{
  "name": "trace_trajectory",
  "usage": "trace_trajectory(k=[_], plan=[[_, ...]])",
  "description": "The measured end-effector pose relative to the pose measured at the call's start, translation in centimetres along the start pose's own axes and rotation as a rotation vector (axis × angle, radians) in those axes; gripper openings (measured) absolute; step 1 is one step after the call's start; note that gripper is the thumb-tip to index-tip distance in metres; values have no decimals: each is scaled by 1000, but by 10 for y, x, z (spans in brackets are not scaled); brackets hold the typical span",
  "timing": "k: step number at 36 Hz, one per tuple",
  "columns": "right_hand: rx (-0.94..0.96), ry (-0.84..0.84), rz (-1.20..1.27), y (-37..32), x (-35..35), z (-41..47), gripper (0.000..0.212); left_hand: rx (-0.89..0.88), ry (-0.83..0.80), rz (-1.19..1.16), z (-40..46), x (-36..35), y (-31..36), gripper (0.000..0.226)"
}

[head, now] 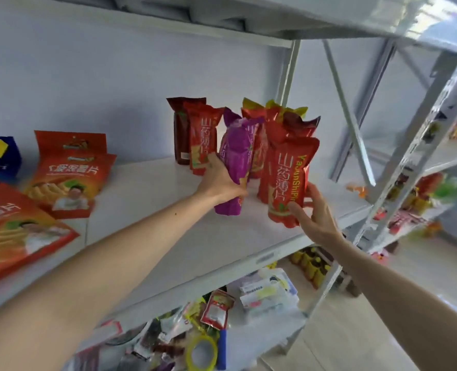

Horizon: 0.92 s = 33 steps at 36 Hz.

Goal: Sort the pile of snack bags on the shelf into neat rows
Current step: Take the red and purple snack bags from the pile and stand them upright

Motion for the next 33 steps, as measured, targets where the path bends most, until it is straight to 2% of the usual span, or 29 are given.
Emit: trace_trajectory(k=[3, 9, 13, 15, 20, 30, 33], plan=[[30, -18, 8, 23, 20, -5, 71, 62, 49, 45, 10, -21, 4, 99], [-1, -70, 128, 65, 46, 3, 66, 78, 220, 95, 16, -56, 14, 107], [-94, -99, 177, 81, 53, 17, 62, 131, 311, 219, 19, -71, 19, 128], [-143, -134, 140, 85, 55, 23, 64, 149, 296, 239, 21, -74, 20, 139], [-261, -158, 51, 96, 49, 34, 91, 155, 203, 213, 18, -74, 12, 144], [-305, -135, 32, 98, 40, 47, 87, 202, 259, 324, 30, -84, 9, 138], [-306, -69, 9, 96, 38, 36, 89, 206, 250, 303, 29, -85, 4, 138]])
Point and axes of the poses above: each hand's wrist, its own z-axis towards the middle knuckle, its own x-axis out of the back of the hand, y = z × x, the point moved 1 cm from there along z, towards the middle knuckle, and after that the axes turned 13 degrees about -y, right-handed, at the moved point
